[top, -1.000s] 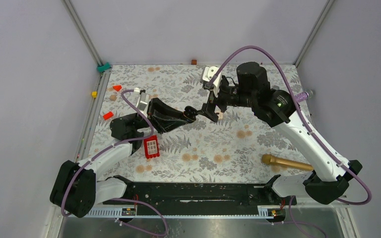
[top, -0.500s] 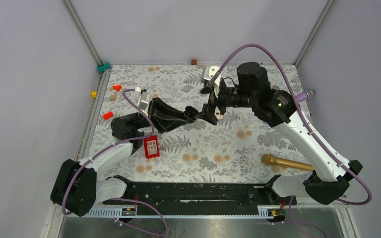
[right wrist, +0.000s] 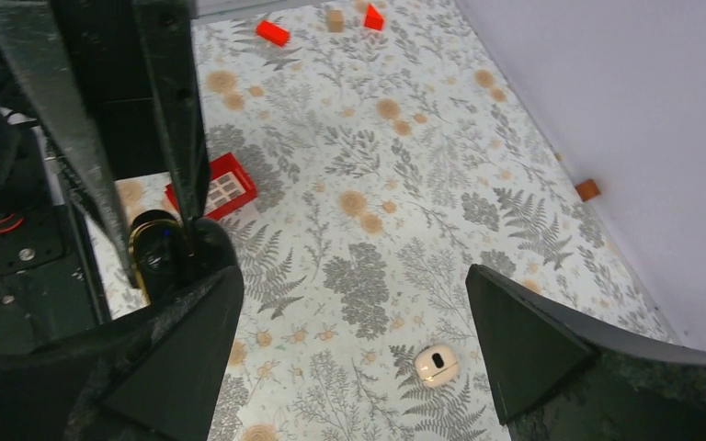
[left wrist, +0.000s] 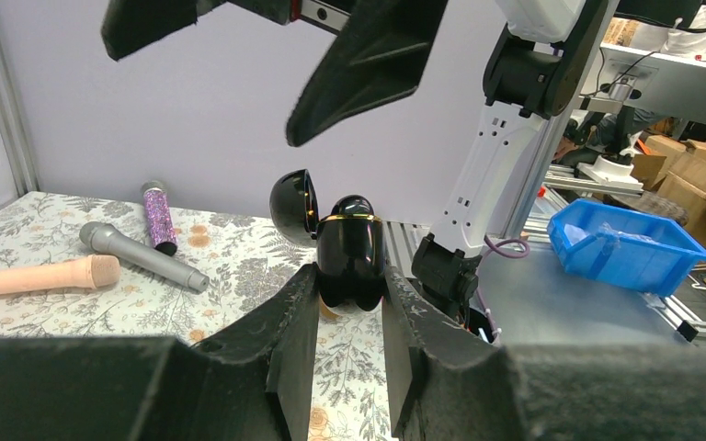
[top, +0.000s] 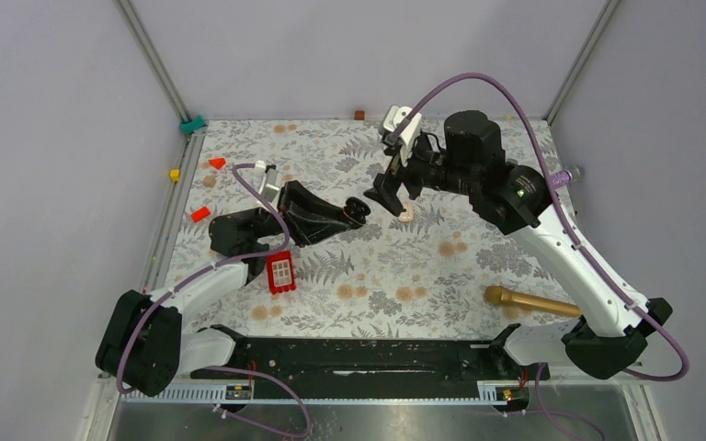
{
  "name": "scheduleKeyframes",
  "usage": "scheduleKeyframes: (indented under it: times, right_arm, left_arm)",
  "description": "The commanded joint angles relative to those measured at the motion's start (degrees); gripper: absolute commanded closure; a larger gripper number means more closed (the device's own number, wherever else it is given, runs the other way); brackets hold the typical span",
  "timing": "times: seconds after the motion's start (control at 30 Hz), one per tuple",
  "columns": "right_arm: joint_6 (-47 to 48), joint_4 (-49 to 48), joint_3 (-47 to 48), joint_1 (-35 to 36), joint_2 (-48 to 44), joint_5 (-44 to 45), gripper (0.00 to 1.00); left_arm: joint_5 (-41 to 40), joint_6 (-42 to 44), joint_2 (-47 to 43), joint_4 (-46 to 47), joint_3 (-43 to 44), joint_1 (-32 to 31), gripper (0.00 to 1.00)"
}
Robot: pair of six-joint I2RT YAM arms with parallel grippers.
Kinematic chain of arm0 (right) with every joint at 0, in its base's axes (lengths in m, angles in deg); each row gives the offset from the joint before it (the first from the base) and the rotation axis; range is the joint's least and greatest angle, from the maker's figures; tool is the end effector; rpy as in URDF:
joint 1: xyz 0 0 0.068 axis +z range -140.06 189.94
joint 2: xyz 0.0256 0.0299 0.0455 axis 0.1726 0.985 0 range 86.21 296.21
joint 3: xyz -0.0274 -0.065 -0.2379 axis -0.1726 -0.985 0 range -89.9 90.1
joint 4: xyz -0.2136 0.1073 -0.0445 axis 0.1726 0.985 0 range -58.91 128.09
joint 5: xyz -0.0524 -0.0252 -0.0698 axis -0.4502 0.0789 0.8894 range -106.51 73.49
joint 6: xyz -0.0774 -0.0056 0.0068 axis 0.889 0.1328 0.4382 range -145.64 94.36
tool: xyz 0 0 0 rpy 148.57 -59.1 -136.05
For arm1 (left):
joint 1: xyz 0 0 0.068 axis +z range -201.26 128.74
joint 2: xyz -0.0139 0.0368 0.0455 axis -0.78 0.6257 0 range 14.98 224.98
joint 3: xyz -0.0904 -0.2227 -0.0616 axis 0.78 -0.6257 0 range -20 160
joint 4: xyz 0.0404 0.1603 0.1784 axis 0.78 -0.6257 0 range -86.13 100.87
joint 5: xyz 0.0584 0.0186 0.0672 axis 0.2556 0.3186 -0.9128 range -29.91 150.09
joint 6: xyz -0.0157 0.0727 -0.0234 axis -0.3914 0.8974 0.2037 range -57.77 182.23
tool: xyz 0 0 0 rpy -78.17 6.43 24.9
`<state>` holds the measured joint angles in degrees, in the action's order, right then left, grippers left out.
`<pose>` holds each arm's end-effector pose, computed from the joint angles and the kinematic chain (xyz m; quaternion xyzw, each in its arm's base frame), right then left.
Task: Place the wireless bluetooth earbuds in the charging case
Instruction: Close the charging case with the earbuds inside.
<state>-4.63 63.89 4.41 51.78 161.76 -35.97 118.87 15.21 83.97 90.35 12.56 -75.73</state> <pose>0.1992 0.2083 0.4405 -0.4938 0.6087 0.2407 0.5724 0.1865 -0.1476 0.3245 0.3736 0.4284 -0.6255 0.5344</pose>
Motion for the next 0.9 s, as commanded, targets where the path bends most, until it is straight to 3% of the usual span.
scheduleKeyframes:
  times: [0.0, 0.23, 0.53, 0.87]
  right_arm:
    - [-1.2, -4.3, -0.6, -0.7, -0.9, 5.9, 0.0]
    - [-0.6, -6.2, -6.0, -0.7, -0.3, 3.4, 0.01]
    - [-2.8, -5.2, -7.9, -0.8, -4.9, -10.5, 0.01]
    - [-0.7, -4.6, -8.9, -0.7, -7.3, -7.5, 0.01]
  left_arm:
    - [1.0, -0.4, -0.1, 3.3, 2.7, -0.5, 1.0]
    - [1.2, -0.5, -0.3, 3.4, 2.8, -0.5, 1.0]
    - [0.4, 0.8, 0.6, 1.8, 2.8, -0.6, 1.0]
    - [-0.9, 2.9, 1.0, -2.0, 2.9, -0.5, 1.0]
